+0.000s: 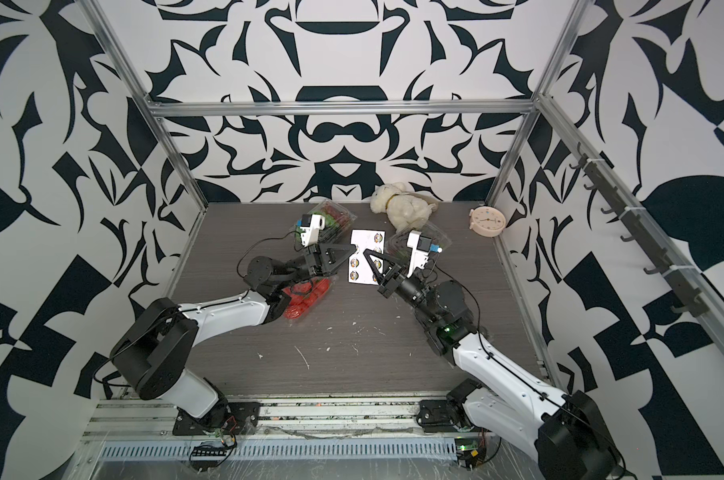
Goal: Label fruit boxes
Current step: Adjust the label sticker.
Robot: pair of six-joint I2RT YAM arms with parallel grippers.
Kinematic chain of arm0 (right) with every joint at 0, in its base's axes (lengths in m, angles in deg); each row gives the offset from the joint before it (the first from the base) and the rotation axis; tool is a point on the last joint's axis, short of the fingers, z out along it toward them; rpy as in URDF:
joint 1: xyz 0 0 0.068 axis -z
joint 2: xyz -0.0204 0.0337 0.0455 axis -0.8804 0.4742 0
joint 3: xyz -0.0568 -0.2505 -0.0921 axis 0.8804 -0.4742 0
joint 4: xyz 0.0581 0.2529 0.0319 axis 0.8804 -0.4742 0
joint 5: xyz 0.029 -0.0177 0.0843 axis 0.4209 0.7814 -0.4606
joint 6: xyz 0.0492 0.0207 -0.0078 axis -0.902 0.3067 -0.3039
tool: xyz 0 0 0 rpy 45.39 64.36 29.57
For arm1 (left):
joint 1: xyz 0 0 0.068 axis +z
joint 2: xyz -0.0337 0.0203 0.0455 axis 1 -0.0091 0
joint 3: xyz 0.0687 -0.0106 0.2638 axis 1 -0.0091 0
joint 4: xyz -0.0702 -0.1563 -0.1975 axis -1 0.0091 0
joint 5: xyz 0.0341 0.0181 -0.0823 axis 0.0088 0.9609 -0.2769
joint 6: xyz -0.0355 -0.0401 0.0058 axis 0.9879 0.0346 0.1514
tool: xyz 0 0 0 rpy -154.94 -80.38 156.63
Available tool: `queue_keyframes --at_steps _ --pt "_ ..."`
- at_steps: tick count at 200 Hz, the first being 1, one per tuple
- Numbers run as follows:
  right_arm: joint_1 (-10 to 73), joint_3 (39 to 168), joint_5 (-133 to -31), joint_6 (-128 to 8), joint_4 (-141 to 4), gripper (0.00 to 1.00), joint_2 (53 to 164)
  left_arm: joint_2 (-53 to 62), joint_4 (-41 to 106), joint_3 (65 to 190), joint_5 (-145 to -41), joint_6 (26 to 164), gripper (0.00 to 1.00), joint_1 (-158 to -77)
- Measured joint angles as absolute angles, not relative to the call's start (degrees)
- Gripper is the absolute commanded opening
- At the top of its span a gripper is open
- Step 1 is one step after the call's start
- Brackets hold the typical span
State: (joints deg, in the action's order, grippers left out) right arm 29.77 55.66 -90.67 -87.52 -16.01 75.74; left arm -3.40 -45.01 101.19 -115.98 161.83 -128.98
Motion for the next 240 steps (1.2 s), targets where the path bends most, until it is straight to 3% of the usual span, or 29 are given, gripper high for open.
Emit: queue_keyframes --at_steps 41,67,91,103,133,152,161,178,196,240 --pt "29.62 55.64 -90.69 -87.58 -15.01 0.00 76.05 -3.58 -44.99 101.28 -116.07 161.98 0.00 -129.00" --pt "29.57 55.64 -90.69 -87.85 -15.07 0.16 76.11 -3.58 -44.99 101.28 -116.14 161.91 0.00 -129.00" --pt "29.33 55.66 -90.93 -87.98 -16.36 0.18 76.11 -3.58 -45.01 101.28 -116.55 161.87 0.00 -129.16" --pt "29.33 55.66 -91.21 -87.98 -17.19 0.16 76.11 -3.58 -45.01 101.28 -116.77 161.87 0.00 -129.20" --pt "29.33 55.66 -91.63 -87.78 -18.31 0.00 76.02 -3.56 -44.93 101.28 -117.08 161.85 0.00 -129.20" --pt "29.33 55.66 -91.71 -87.69 -18.64 0.00 75.87 -3.58 -44.90 101.30 -117.25 161.85 0.00 -129.20" --pt "29.33 55.66 -91.76 -87.69 -18.68 0.00 75.85 -3.58 -44.90 101.30 -117.32 161.85 0.10 -129.20" --pt "29.33 55.66 -91.85 -87.69 -18.70 0.00 75.85 -3.62 -44.86 101.50 -117.43 161.85 0.22 -129.20" --pt "29.33 55.66 -92.00 -87.69 -18.77 0.00 75.85 -3.71 -44.93 101.91 -117.84 162.15 0.21 -129.35" --pt "29.29 55.66 -92.00 -87.71 -18.61 0.00 75.85 -3.73 -44.60 102.05 -117.97 162.09 0.06 -129.40"
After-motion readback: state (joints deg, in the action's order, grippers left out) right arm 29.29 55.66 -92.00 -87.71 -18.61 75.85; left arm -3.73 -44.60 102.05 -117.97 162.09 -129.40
